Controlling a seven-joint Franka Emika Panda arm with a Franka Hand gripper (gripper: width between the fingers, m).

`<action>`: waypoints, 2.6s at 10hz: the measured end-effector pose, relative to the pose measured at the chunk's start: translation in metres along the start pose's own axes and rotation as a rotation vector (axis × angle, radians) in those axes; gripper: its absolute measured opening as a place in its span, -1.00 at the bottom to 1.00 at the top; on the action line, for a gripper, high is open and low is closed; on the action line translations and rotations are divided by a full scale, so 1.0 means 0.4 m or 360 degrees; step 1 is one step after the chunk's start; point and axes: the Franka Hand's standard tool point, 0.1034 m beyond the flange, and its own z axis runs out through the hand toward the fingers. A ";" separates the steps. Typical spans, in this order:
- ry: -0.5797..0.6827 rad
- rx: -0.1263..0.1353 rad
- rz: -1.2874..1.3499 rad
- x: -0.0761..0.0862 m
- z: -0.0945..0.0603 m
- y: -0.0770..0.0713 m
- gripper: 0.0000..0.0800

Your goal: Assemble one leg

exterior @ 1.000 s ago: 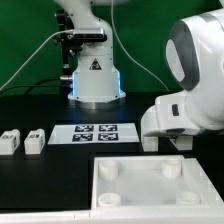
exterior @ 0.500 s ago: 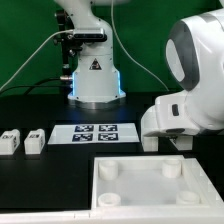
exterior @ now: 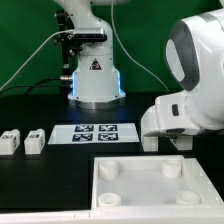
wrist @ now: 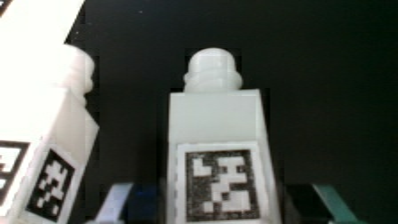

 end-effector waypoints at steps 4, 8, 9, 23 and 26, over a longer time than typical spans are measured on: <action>0.0099 0.0003 -0.0027 -0.088 -0.128 0.045 -0.27; 0.0763 0.0067 -0.0039 -0.105 -0.246 0.086 -0.27; 0.0926 0.0079 -0.0043 -0.103 -0.238 0.079 -0.27; 0.2316 0.0042 -0.0199 -0.144 -0.462 0.232 -0.27; 0.2356 0.0034 -0.0208 -0.102 -0.528 0.236 -0.27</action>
Offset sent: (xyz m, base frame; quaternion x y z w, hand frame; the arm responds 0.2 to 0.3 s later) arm 0.0081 -0.0216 0.0618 0.0083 -0.0181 -0.0243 0.9995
